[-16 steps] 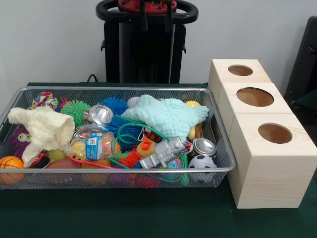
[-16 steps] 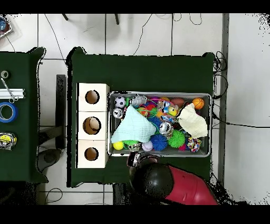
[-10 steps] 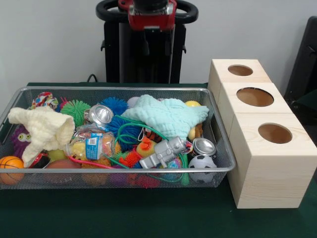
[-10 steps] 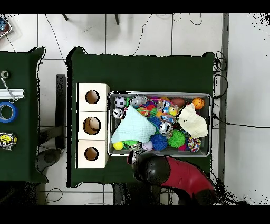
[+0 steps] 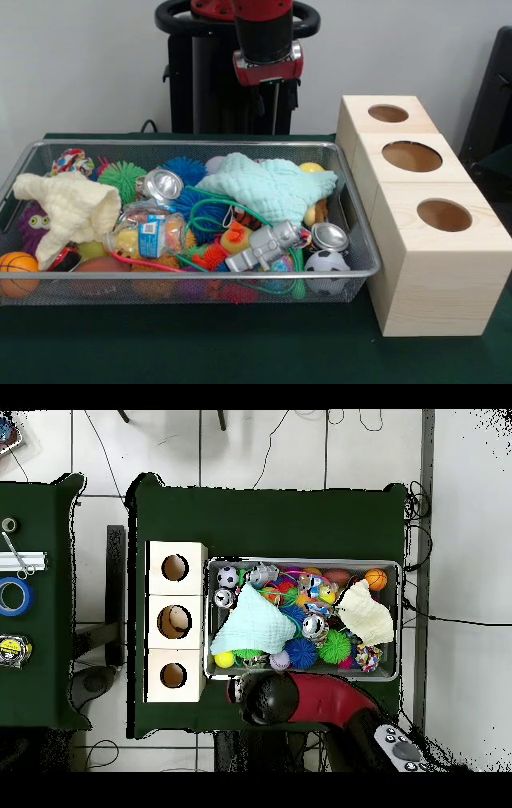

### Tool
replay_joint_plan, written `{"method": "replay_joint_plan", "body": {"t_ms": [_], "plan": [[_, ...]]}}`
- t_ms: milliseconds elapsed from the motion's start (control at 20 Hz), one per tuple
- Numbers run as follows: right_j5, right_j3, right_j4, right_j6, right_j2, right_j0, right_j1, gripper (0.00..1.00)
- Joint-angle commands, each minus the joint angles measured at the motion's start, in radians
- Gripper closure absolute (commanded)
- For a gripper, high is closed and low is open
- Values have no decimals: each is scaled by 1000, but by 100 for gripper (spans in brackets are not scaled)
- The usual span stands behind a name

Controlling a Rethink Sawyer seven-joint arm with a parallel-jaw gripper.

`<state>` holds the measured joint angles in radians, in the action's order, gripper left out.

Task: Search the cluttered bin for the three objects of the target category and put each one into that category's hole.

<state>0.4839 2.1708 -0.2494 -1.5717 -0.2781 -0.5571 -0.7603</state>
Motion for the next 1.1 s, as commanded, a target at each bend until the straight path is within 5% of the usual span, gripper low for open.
{"method": "replay_joint_plan", "body": {"t_ms": [50,450,1100], "plan": [[138,-168,-65,108,-96,-15,2,0],[203,-201,-74,73,-84,0,-25,0],[266,-326,-90,43,-44,41,53,0]]}}
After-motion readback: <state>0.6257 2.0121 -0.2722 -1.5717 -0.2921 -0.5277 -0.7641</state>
